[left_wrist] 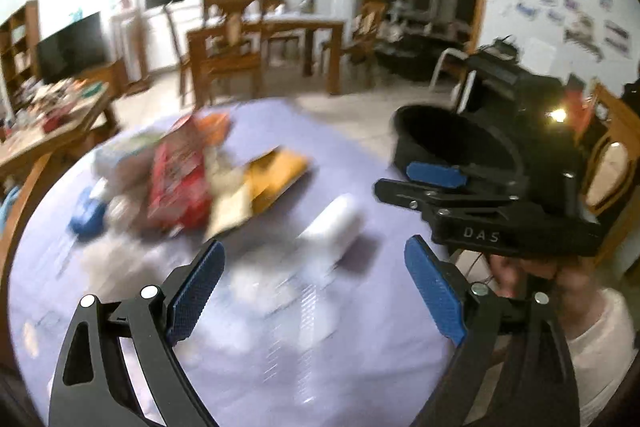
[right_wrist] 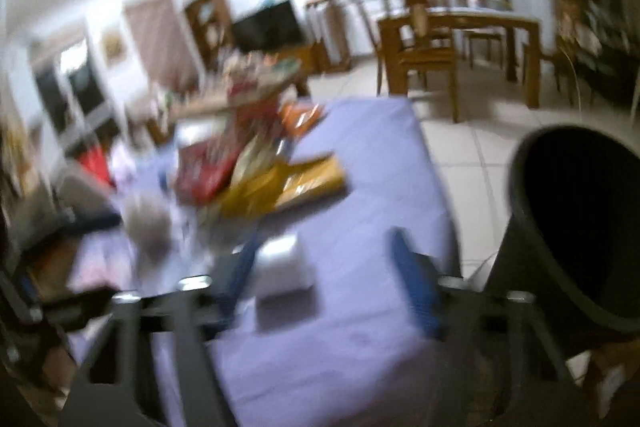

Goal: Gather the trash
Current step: 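Grasp the clear plastic tray with left tool while right tool grasps tissue roll, then move both tools over the black bin and open them to drop items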

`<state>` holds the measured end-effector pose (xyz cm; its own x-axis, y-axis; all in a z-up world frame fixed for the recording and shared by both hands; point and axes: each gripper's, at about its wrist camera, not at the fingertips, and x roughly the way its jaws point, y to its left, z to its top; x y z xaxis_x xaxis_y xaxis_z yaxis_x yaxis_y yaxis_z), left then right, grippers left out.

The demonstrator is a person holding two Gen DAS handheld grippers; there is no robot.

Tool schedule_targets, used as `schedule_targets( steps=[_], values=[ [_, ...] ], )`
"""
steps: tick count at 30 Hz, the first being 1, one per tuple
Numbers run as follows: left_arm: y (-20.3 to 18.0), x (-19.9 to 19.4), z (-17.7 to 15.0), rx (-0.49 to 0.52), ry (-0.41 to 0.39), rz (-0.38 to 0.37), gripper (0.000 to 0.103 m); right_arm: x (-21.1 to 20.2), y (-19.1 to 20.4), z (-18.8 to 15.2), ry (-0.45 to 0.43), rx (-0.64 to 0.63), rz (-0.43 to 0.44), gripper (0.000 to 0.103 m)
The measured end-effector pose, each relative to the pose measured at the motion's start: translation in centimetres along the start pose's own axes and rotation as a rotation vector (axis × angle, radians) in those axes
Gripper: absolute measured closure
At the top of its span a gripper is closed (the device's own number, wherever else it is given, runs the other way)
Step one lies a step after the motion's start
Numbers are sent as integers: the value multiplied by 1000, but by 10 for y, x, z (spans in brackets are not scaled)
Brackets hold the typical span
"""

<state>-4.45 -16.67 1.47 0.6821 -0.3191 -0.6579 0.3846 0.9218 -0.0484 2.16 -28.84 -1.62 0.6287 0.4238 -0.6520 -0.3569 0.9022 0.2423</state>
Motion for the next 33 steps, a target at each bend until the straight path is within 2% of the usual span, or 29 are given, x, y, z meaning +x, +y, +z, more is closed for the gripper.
schedule_targets(
  steps=[3, 6, 9, 12, 14, 16, 17, 18, 19, 21, 24, 25, 26, 29, 33],
  values=[
    [17, 9, -15, -21, 56, -23, 10, 19, 28, -8, 56, -72, -6, 51],
    [21, 19, -24, -21, 98, -52, 10, 26, 32, -14, 66, -89, -16, 51],
    [17, 34, -28, 28, 138, -45, 10, 35, 41, -14, 87, -115, -39, 51],
    [20, 47, -31, 23, 165, -52, 10, 41, 37, -17, 96, -118, -43, 50],
    [26, 53, -34, -1, 180, -62, 11, 42, 33, -15, 102, -110, -42, 45],
    [30, 56, -33, -19, 188, -77, 19, 48, 34, -13, 102, -111, -43, 36],
    [32, 57, -34, -26, 187, -80, 29, 48, 35, -13, 99, -114, -44, 34],
    [36, 59, -34, -42, 197, -91, 38, 48, 35, -12, 97, -119, -46, 33],
    [39, 60, -36, -55, 200, -99, 41, 49, 35, -11, 97, -123, -48, 33],
    [43, 58, -35, -69, 191, -110, 55, 55, 36, -6, 97, -130, -57, 33],
    [48, 56, -35, -94, 179, -124, 55, 67, 37, 1, 110, -132, -69, 33],
    [49, 56, -35, -99, 179, -128, 55, 71, 36, 3, 120, -131, -68, 37],
    [51, 56, -35, -106, 179, -133, 56, 76, 36, 4, 140, -126, -62, 52],
    [51, 52, -34, -111, 163, -137, 56, 76, 31, 5, 131, -102, -43, 52],
    [49, 45, -28, -93, 115, -112, 57, 59, 16, 6, 58, -31, 7, 52]
  ],
)
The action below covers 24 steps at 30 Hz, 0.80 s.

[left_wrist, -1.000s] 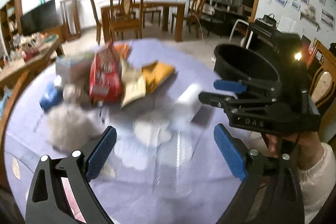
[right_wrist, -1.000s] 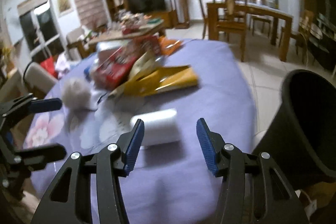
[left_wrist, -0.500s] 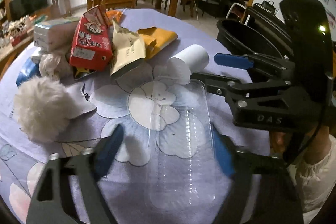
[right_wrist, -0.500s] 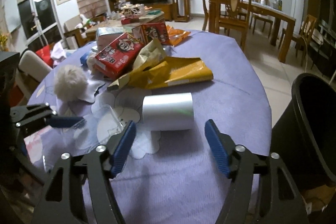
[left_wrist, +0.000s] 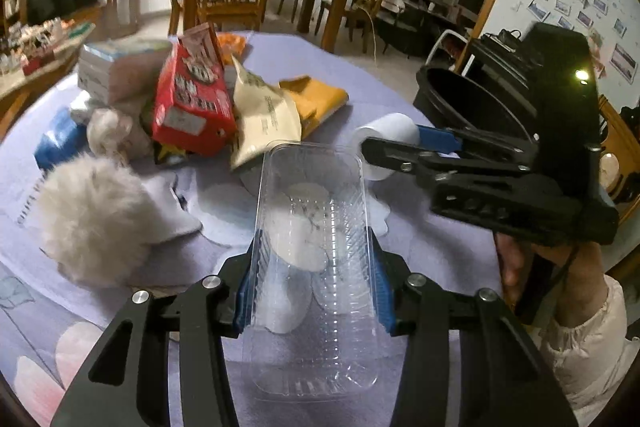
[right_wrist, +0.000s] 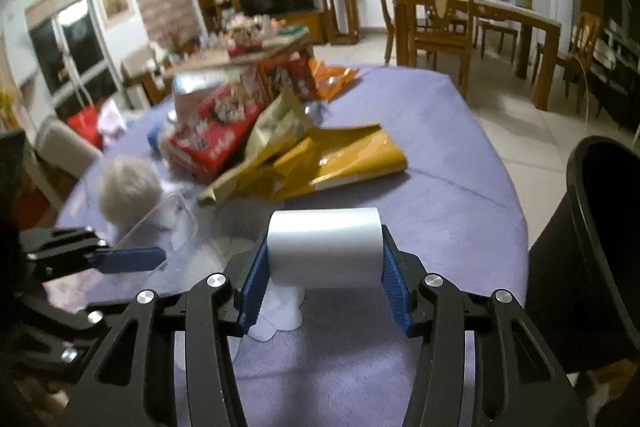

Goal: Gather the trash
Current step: 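Move both tools over the black bin and open them to drop items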

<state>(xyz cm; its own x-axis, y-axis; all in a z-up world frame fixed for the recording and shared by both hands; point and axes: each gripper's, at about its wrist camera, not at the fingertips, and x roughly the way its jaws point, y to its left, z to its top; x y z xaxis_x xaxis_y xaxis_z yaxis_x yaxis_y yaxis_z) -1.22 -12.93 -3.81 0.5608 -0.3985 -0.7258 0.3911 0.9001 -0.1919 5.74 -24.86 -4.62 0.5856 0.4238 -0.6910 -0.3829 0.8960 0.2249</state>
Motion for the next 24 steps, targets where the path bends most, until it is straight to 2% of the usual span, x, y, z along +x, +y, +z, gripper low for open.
schedule_targets(
  steps=[6, 13, 19, 24],
  values=[
    [-21, -14, 14, 29, -67, -67, 56, -57, -35, 3, -202, 136, 52, 52],
    [-82, -12, 47, 129, -125, -184, 57, -125, -94, -7, -414, 291, -17, 52],
    [-135, 16, 79, 183, -154, -295, 57, -162, -149, -25, -477, 400, -115, 52],
    [-175, 57, 105, 205, -112, -349, 57, -181, -197, -44, -510, 495, -178, 52]
  ],
)
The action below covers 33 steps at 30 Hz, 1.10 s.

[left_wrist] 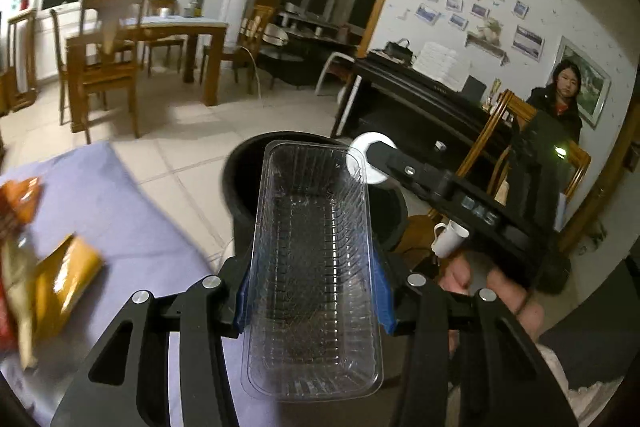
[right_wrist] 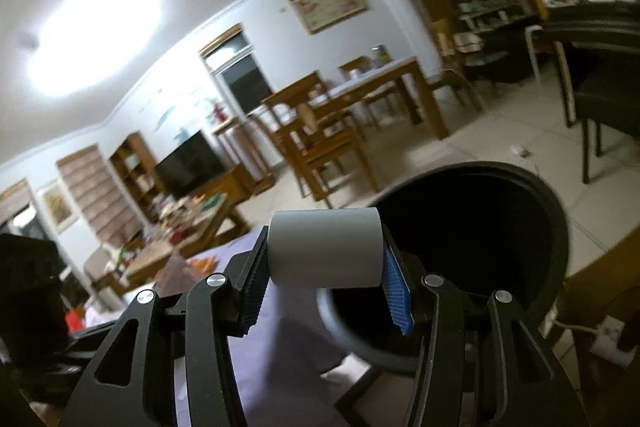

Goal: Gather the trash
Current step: 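Move both tools over the black bin and open them to drop items, then grasp the white milk carton with left tool while right tool grasps red carton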

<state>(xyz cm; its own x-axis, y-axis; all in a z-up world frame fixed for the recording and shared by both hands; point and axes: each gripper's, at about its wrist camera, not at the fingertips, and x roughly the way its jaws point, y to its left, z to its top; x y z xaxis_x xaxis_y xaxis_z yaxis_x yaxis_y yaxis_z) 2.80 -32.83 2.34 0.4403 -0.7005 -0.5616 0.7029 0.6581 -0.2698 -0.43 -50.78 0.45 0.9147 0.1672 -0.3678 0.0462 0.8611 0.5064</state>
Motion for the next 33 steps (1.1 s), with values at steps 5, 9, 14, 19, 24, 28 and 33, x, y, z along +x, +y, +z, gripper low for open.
schedule_targets(
  steps=[5, 9, 14, 19, 24, 28, 33],
  values=[
    [-3, 51, 18, -19, 46, -29, 57, 4, -40, 6, -6, 52, -47, 52],
    [-2, 93, 29, -46, 89, -29, 57, 16, -69, 13, -7, 84, -83, 52],
    [9, 135, 35, -91, 143, -24, 56, 47, -94, 20, 21, 115, -123, 52],
    [16, 151, 33, -108, 166, -15, 56, 74, -109, 20, 49, 143, -134, 52],
    [21, 157, 36, -119, 189, -2, 54, 89, -118, 21, 59, 160, -128, 52],
    [22, 151, 38, -114, 189, 22, 30, 86, -118, 17, 61, 181, -109, 36],
    [20, 130, 36, -113, 163, 31, 23, 76, -107, 16, 46, 182, -92, 33]
  ],
)
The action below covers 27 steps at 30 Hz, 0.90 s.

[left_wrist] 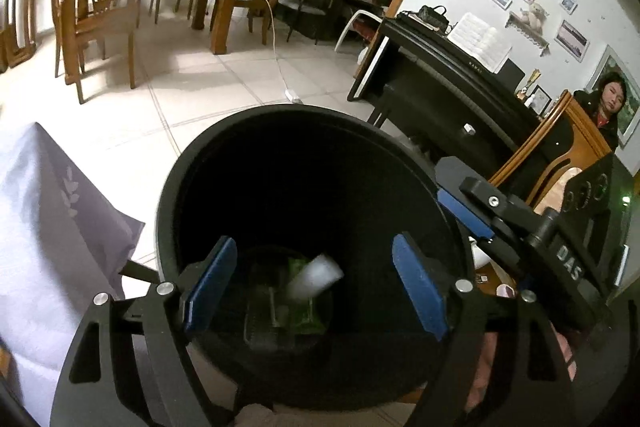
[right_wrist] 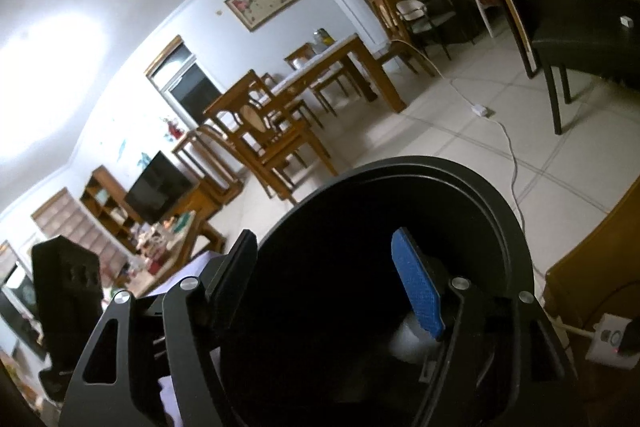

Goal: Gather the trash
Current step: 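Grasp the white milk carton with left tool while right tool grasps red carton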

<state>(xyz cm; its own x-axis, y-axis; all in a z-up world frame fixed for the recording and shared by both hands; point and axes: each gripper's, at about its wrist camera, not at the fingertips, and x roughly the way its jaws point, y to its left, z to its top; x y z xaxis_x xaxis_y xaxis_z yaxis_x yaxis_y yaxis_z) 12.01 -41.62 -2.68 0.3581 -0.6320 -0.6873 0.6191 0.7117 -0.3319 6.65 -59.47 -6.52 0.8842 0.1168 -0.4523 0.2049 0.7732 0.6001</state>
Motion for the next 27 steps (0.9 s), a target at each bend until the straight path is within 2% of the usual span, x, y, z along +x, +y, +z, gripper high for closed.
schedule_targets(
  steps=[7, 8, 9, 10, 16, 18, 24, 27],
  values=[
    [4, -60, -9, -26, -74, -12, 23, -15, 41, -9, 8, -52, 49, 33],
    [9, -75, -13, -34, -92, -9, 19, -16, 50, -12, 15, -63, 60, 33],
    [12, -86, -15, -39, -108, -2, 12, -17, 58, -13, 22, -72, 69, 33],
    [17, -101, -19, -43, -133, 12, 11, -17, 68, -15, 30, -83, 82, 33],
    [55, -179, -46, -78, -215, 106, 11, -6, 158, -44, 128, -193, 195, 32],
    [75, -211, -55, -84, -245, 188, 11, 1, 190, -57, 165, -232, 229, 27],
    [159, -296, -79, -214, -307, 457, 11, 26, 296, -95, 285, -359, 341, 26],
    [197, -306, -87, -221, -246, 591, 11, 41, 345, -119, 339, -433, 365, 26]
  ],
)
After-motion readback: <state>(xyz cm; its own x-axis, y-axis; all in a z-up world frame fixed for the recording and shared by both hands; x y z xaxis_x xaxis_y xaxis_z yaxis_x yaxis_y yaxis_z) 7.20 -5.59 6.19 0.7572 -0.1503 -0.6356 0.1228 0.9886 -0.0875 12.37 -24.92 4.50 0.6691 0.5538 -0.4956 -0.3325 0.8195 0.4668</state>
